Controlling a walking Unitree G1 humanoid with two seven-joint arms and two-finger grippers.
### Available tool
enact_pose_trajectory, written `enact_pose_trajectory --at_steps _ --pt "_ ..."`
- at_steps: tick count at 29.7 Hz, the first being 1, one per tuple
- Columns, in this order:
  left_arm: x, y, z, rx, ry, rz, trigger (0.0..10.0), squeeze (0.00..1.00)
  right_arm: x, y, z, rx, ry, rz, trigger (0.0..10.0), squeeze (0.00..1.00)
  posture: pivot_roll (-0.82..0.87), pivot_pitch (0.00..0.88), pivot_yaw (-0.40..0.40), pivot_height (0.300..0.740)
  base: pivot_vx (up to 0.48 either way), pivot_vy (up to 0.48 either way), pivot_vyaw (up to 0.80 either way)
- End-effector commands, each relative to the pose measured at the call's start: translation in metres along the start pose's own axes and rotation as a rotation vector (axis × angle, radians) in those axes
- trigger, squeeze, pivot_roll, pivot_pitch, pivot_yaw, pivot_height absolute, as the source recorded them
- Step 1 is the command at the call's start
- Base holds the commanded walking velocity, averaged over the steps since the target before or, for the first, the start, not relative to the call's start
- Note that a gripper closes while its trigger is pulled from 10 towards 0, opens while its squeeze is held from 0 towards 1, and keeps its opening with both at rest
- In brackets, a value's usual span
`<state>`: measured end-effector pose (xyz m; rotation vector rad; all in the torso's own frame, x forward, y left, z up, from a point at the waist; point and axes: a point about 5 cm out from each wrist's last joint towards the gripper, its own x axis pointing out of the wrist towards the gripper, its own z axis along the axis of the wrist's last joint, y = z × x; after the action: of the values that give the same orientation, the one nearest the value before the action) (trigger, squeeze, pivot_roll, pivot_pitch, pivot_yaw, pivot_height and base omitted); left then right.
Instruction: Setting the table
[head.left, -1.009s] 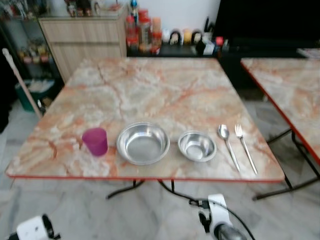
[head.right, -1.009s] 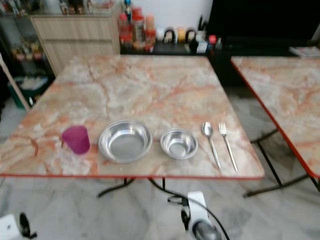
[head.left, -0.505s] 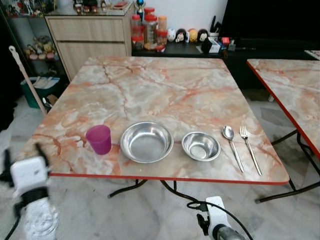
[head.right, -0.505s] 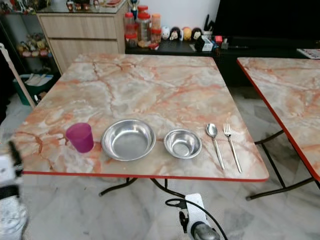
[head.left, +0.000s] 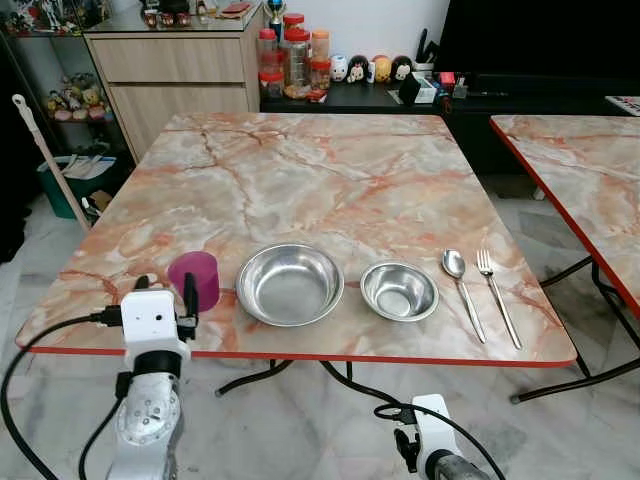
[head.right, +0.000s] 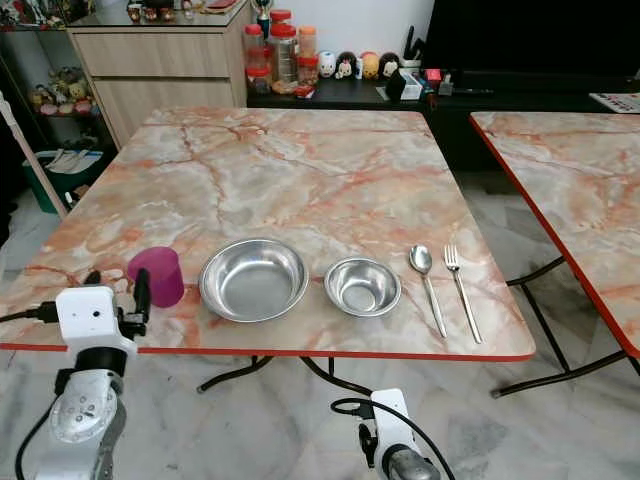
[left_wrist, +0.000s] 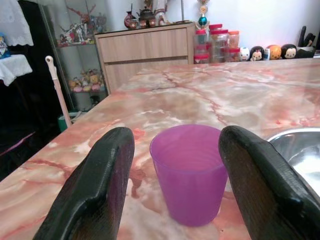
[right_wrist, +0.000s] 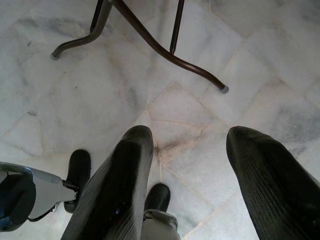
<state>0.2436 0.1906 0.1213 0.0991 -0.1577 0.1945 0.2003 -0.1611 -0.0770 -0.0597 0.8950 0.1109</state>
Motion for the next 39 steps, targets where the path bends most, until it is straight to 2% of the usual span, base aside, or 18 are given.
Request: enact_pose_trajectory --at_steps 1,2,5,7,9,10,13,15,16,23,25,32,39 --pt "-0.009 -0.003 -0.004 -0.096 0.053 -0.033 10.0 0.0 0.0 0.0 -0.001 -0.006 0.005 -0.001 10.0 0.0 0.11 0.0 0.002 0.732 0.0 0.0 0.0" --pt "-0.016 -0.004 -0.009 -0.158 0.092 -0.05 10.0 0.0 0.0 0.0 -0.001 -0.009 0.005 -0.001 10.0 0.0 0.11 0.0 0.001 0.732 0.0 0.0 0.0" --pt "-0.019 -0.006 -0.012 -0.207 0.127 -0.097 10.0 0.0 0.0 -0.001 -0.002 -0.01 0.007 -0.003 10.0 0.0 0.12 0.0 0.0 0.732 0.0 0.0 0.0" --pt "-0.02 -0.006 -0.013 -0.204 0.146 -0.114 10.0 0.0 0.0 -0.001 -0.002 -0.011 0.007 -0.002 10.0 0.0 0.12 0.0 0.0 0.732 0.0 0.0 0.0" --pt "-0.022 -0.008 -0.021 -0.149 0.202 -0.157 10.0 0.0 0.0 -0.001 -0.002 -0.012 0.008 -0.001 10.0 0.0 0.12 0.0 -0.003 0.732 0.0 0.0 0.0" --pt "-0.023 -0.012 -0.026 -0.149 0.245 -0.189 10.0 0.0 0.0 -0.001 -0.001 -0.012 0.008 0.0 10.0 0.0 0.12 0.0 -0.006 0.732 0.0 0.0 0.0" --pt "-0.02 -0.02 -0.028 -0.262 0.286 -0.206 10.0 0.0 0.0 0.0 -0.001 -0.013 0.007 0.004 10.0 0.0 0.11 0.0 -0.004 0.732 0.0 0.0 0.0" --pt "-0.019 -0.021 -0.027 -0.288 0.287 -0.203 10.0 0.0 0.0 0.0 0.0 -0.013 0.006 0.004 10.0 0.0 0.11 0.0 -0.004 0.732 0.0 0.0 0.0" --pt "-0.014 -0.021 -0.023 -0.351 0.295 -0.196 10.0 0.0 0.0 0.0 0.0 -0.007 0.006 0.001 10.0 0.0 0.11 0.0 -0.004 0.732 0.0 0.0 0.0" --pt "-0.005 -0.028 -0.018 -0.47 0.349 -0.21 10.0 0.0 0.0 -0.001 -0.001 0.019 0.006 -0.004 10.0 0.0 0.09 0.0 0.003 0.732 0.0 0.0 0.0" --pt "-0.004 -0.029 -0.018 -0.477 0.366 -0.215 10.0 0.0 0.0 -0.002 -0.002 0.021 0.007 -0.007 10.0 0.0 0.09 0.0 0.004 0.732 0.0 0.0 0.0" --pt "-0.006 -0.036 -0.02 -0.417 0.427 -0.268 10.0 0.0 -0.001 -0.005 -0.002 0.035 0.008 -0.019 10.0 0.0 0.08 0.0 0.003 0.732 0.0 0.0 0.0" --pt "0.005 -0.038 -0.02 -0.401 0.464 -0.209 10.0 0.0 -0.001 -0.004 -0.002 0.039 0.006 -0.018 10.0 0.0 0.07 0.0 0.009 0.732 0.0 0.0 0.0"
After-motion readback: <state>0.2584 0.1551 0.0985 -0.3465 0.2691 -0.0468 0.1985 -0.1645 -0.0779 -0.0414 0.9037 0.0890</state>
